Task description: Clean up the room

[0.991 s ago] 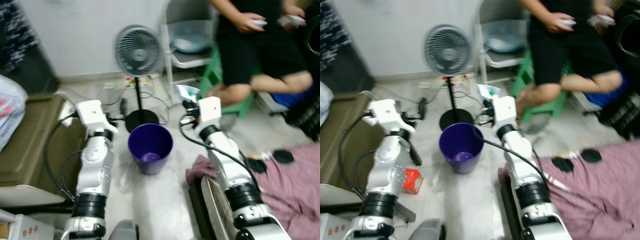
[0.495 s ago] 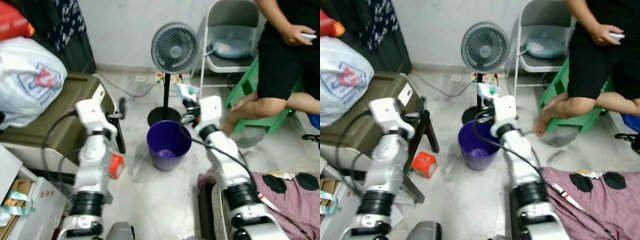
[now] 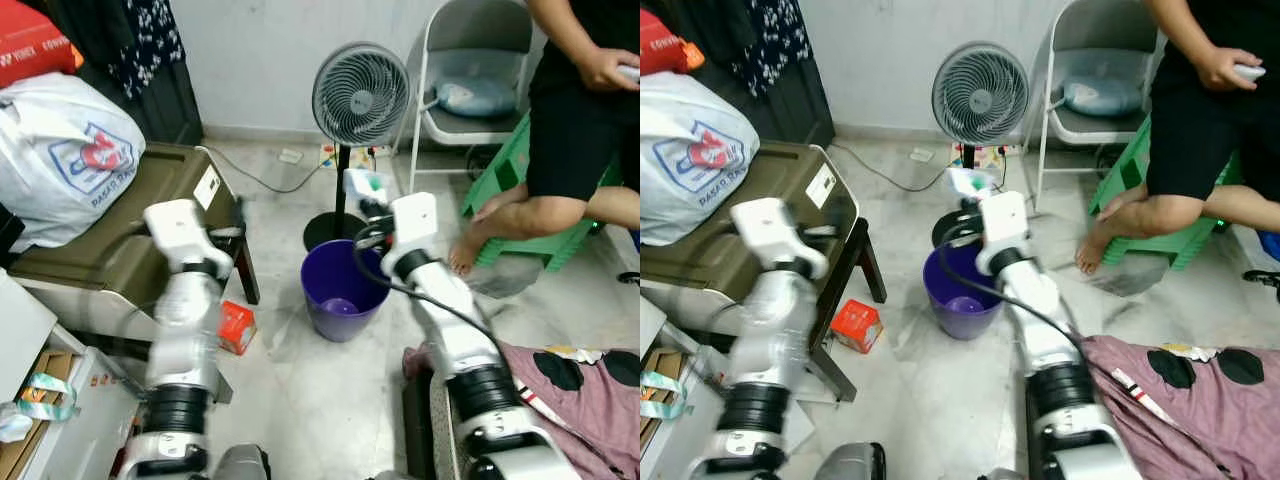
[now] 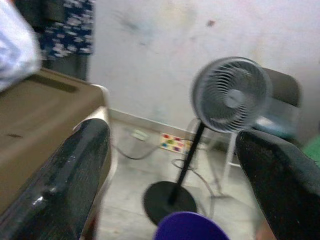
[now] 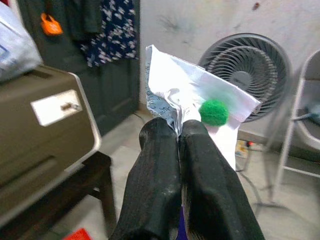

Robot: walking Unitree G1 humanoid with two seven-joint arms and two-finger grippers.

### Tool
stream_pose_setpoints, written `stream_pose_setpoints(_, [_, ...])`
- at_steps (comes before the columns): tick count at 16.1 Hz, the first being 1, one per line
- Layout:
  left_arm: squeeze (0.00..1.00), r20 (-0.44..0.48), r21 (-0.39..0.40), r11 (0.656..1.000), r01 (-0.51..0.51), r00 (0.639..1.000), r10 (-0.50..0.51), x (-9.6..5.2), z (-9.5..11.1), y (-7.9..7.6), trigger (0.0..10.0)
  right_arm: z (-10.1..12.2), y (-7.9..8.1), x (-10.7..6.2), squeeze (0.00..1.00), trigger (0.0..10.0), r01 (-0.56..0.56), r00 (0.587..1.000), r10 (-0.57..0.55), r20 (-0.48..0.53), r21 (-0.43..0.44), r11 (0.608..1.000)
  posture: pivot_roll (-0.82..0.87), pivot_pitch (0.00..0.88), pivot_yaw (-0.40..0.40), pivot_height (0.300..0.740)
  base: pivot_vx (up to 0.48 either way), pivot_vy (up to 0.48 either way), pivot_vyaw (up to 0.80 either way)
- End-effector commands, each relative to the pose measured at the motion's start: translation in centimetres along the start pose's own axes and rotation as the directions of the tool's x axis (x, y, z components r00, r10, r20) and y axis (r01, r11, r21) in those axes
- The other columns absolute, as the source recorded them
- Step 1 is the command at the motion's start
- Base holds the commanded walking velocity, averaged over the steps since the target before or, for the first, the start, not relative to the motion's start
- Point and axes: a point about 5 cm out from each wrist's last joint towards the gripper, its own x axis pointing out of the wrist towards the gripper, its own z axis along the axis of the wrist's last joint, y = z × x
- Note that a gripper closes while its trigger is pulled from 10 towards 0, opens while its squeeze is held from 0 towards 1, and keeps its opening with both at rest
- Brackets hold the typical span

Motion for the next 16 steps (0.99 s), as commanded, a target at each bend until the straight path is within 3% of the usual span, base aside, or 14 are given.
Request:
stream_pose_setpoints(1, [0.0,0.016,0.001,1.0,-0.001,1.0,0.001,0.22,0.53,0.28,10.0,0.43,0.11,0.21,0.0,10.0,-0.003,1.0,0.003,0.016,0.006,1.0,0.0,0.021,-0.039,0.74,0.0,0.0,0.0])
stream_pose_setpoints(9, [0.0,0.023,-0.004,1.0,0.017,1.0,-0.017,0.26,0.64,0.15,10.0,0.46,0.15,0.25,0.0,10.0,-0.003,1.0,0.003,0.016,0.007,1.0,0.0,0.023,-0.036,0.74,0.0,0.0,0.0])
stream_pose_setpoints(13, [0.0,0.024,-0.006,1.0,0.018,1.0,-0.018,0.25,0.65,0.22,10.0,0.5,0.33,0.25,0.0,10.0,-0.016,1.0,0.016,0.022,0.008,1.0,0.0,0.022,-0.035,0.74,0.271,0.0,0.0])
stream_pose_setpoints(16, [0.0,0.022,-0.004,1.0,0.023,1.0,-0.023,0.25,0.63,0.18,10.0,0.52,0.4,0.23,0.0,10.0,-0.021,0.999,0.021,0.025,0.005,1.0,0.0,0.017,-0.033,0.74,0.286,0.0,0.69])
